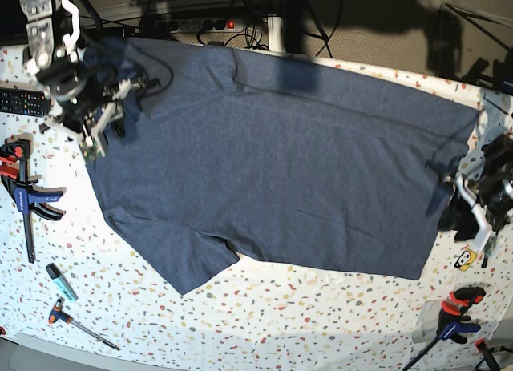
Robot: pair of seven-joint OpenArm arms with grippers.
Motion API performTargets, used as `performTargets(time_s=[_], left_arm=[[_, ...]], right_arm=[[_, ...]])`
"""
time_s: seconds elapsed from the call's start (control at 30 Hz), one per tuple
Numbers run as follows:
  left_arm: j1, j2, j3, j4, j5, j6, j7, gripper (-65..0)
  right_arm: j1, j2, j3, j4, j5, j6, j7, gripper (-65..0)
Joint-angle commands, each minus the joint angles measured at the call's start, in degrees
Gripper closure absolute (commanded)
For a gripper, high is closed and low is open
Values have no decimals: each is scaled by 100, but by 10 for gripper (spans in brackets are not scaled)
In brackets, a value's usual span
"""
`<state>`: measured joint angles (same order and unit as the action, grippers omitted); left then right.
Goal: Fold the T-shirt properly
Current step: 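Move both grippers to the shirt's side edges and grasp them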
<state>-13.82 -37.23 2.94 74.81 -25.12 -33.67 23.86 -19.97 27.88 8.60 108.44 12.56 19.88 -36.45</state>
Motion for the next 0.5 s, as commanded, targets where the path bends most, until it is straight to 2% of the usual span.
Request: performTargets(time_s=[0.0,0.13,0.23,0.3,0.47], left_arm=[[-348,-7,-52,-151,-46,-4,-138,-241],[-1283,485,-52,-1384,-35,-173,-81,-241],[-2011,826,-52,-2566,417,-348,-125,-241],[-2487,1019,-52,-3379,800,-481,-361,-241],[-3604,1456,-55,-5171,1738,-485,-1165,-239]], right_arm=[[238,4,33,-44,39,125,48,-189],[870,-162,33,-527,315,275,-37,-189],[1123,-170,26,-758,313,334,-92,-189],[1176,-170,26,-778,315,330,-103,-189],[1187,-170,28,-778,442,339,-262,-189]])
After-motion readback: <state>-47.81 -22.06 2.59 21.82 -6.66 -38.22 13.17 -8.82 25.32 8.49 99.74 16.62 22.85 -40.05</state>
